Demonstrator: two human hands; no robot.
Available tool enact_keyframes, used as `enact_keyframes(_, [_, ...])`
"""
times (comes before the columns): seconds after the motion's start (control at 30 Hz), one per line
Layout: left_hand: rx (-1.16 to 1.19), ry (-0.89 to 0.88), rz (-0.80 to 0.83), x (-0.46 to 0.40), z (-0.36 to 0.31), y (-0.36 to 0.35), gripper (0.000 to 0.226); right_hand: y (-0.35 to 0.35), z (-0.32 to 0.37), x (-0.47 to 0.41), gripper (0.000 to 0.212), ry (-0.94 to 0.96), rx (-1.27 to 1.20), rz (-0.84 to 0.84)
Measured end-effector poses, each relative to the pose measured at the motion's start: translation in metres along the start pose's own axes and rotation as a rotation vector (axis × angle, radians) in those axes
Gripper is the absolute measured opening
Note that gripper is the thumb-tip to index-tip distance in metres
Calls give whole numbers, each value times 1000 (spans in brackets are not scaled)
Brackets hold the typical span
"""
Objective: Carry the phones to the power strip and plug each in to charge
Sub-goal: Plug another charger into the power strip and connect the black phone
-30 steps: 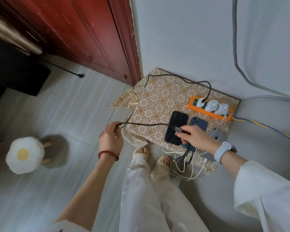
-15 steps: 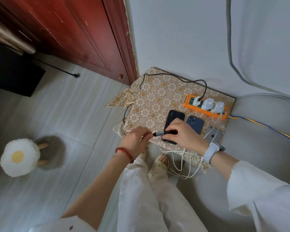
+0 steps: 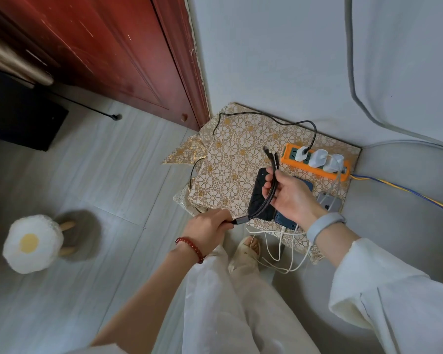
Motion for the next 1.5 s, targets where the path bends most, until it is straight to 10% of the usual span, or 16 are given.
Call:
enact_keyframes(0.37, [107,284,225,-4,41,-31,16,-17,4,7,4,158,428,121])
enact_keyframes(0.77, [800,384,-32,-49,2,11,18,-23,-28,15,15,158,747,166])
enact_keyframes(1.1, [587,616,-94,-43,37,-14,21,6,-50,13,18,179,790,15])
enact_keyframes(1.5, [-78,807,417,-23,93,-107,25,77,-123,-12,20,-243,737,-181])
Point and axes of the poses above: each hand's wrist, its own x-axis away from the middle knuckle, its own y-axis out of the back of the hand, z = x × y, the point moved 7 cm from there along -x, towards the middle knuckle, and after that the axes turned 3 degrees about y, right-handed, at the moved point
